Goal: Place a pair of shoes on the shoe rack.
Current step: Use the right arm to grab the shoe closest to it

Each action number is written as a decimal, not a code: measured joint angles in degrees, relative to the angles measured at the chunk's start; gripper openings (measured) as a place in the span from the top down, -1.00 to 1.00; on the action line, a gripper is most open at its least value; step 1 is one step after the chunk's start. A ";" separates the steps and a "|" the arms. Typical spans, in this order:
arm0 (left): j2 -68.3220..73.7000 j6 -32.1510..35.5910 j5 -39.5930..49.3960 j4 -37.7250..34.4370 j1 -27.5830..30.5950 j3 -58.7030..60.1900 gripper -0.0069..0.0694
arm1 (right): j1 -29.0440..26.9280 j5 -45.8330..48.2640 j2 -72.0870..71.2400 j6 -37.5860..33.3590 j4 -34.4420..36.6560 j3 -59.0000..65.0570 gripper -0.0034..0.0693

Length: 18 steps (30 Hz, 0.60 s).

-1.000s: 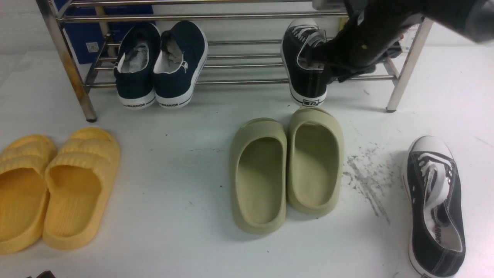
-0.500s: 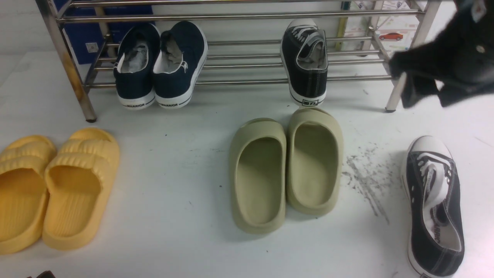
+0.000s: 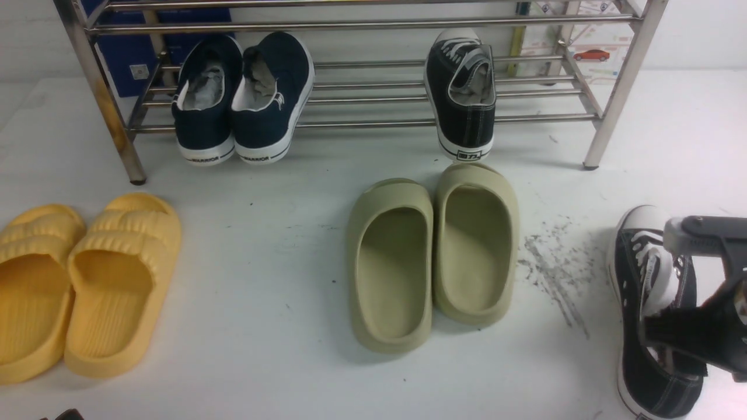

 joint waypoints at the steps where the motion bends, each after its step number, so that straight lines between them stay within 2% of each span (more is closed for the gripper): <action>1: 0.00 0.00 0.00 0.00 0.00 0.00 0.19 | 0.00 -0.78 0.70 2.39 -2.42 0.41 -0.32; 4: 0.00 0.00 0.00 0.00 0.00 0.00 0.19 | 0.00 -3.02 2.85 5.83 -6.90 0.52 -0.32; 8: 0.00 0.00 0.00 0.00 0.00 0.00 0.19 | 0.00 -5.73 5.87 5.26 -7.55 0.52 -0.21; 9: 0.00 0.00 0.00 0.00 0.00 0.00 0.19 | 0.00 -5.90 6.62 4.34 -7.05 0.52 -0.13; 12: 0.00 0.00 0.00 0.00 0.00 0.00 0.19 | 0.00 -5.95 7.36 2.16 -6.36 0.52 0.33; 13: 0.00 0.00 0.00 0.00 0.00 0.00 0.19 | 0.00 -5.90 7.36 2.12 -6.47 0.52 0.37; 14: 0.00 0.00 0.00 0.00 0.00 0.00 0.19 | 0.00 -5.76 6.52 2.01 -7.35 0.59 0.70; 15: 0.00 0.00 0.00 0.00 0.00 0.00 0.19 | 0.00 -5.71 6.36 2.01 -7.53 0.65 0.73; 16: 0.00 0.00 0.00 0.00 0.00 0.00 0.19 | -0.07 -5.62 5.00 2.01 -8.72 0.85 0.86; 18: 0.00 0.00 0.00 0.00 0.00 0.00 0.19 | -0.39 -5.54 3.26 1.40 -9.62 1.00 0.88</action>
